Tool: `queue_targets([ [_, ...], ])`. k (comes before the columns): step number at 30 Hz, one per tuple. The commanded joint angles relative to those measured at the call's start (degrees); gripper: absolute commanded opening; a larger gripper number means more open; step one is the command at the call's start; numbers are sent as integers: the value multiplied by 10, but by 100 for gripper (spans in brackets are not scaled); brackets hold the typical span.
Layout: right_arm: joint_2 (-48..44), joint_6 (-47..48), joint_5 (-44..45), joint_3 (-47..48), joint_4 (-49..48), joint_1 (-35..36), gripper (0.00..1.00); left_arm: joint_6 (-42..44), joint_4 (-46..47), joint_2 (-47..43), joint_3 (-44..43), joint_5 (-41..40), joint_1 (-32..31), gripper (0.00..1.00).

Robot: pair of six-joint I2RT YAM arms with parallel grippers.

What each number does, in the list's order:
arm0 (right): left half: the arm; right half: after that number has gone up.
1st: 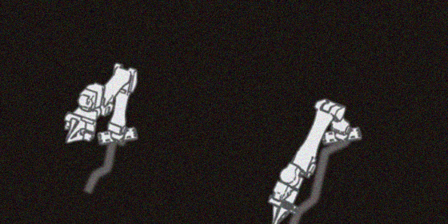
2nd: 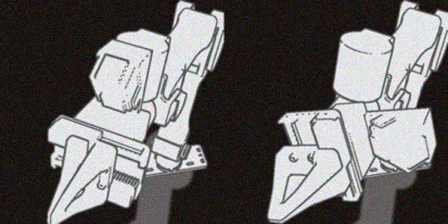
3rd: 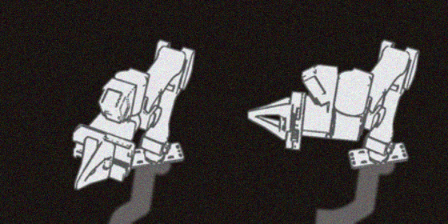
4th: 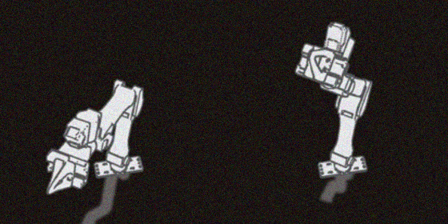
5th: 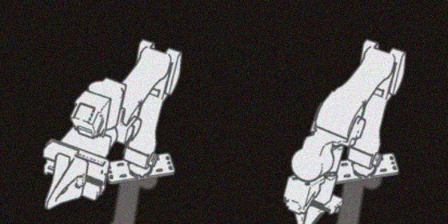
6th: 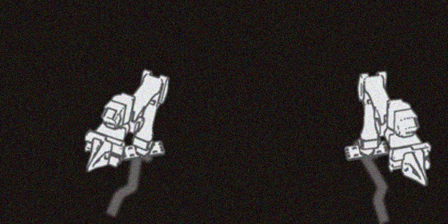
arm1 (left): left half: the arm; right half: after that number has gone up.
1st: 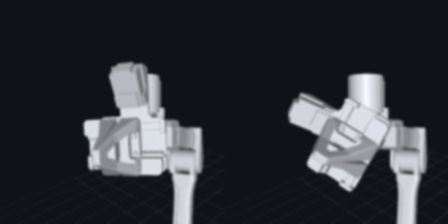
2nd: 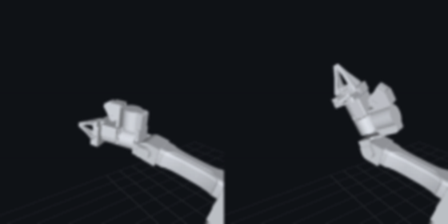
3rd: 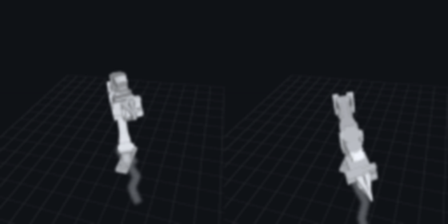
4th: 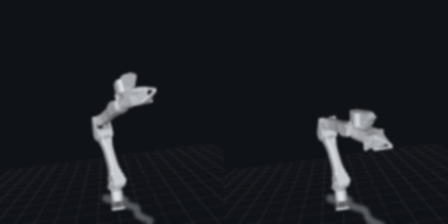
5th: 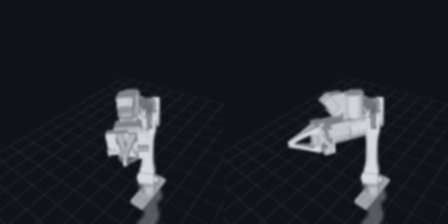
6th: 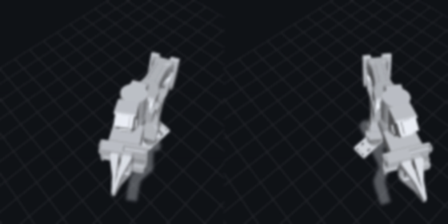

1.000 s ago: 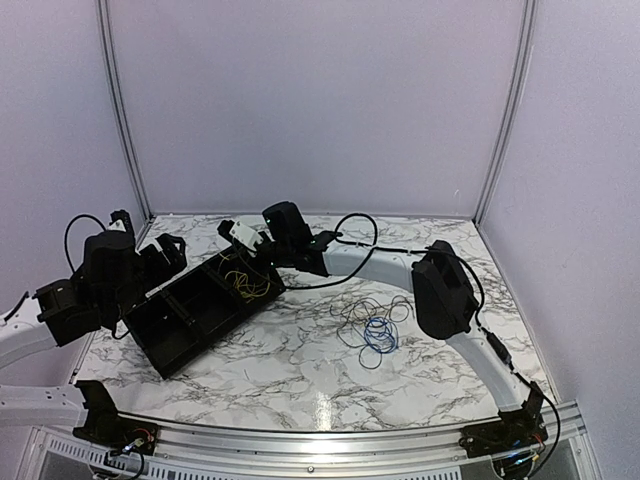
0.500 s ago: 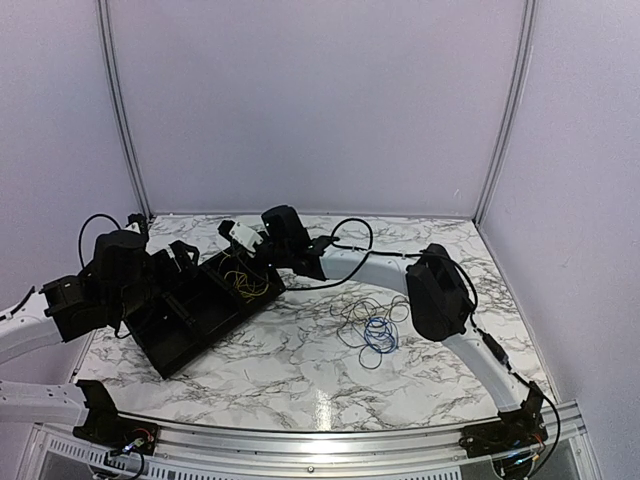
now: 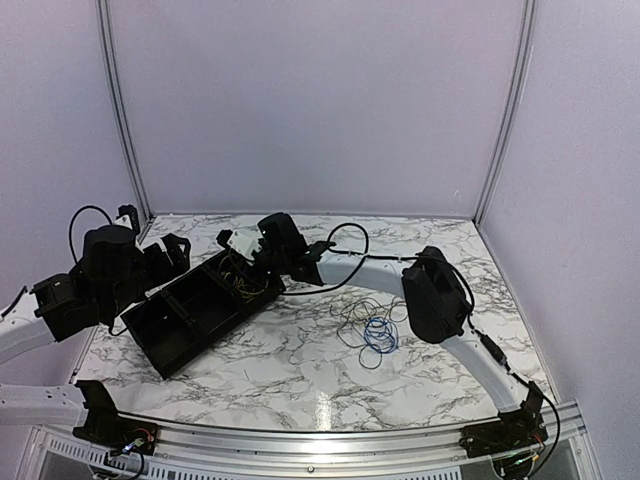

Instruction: Untangle the cables

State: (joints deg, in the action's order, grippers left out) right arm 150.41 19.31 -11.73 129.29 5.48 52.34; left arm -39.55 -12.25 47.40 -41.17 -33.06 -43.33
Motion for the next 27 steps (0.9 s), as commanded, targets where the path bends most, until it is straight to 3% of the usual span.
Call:
queue_targets([
  [1,-66,17,10,-5,22,5,39,39,-16,2,-20,-3,1,99],
  [8,-187,22,-5,-95,70,-21,47,129,35,29,-25,30,1,99],
  [14,-328,45,-19,-232,94,-78,50,208,90,102,-66,132,1,99],
  [23,-540,103,-21,-492,122,-169,57,212,67,303,-202,211,2,99],
  [27,-608,113,-33,-574,140,-212,54,133,24,398,-280,202,0,99],
])
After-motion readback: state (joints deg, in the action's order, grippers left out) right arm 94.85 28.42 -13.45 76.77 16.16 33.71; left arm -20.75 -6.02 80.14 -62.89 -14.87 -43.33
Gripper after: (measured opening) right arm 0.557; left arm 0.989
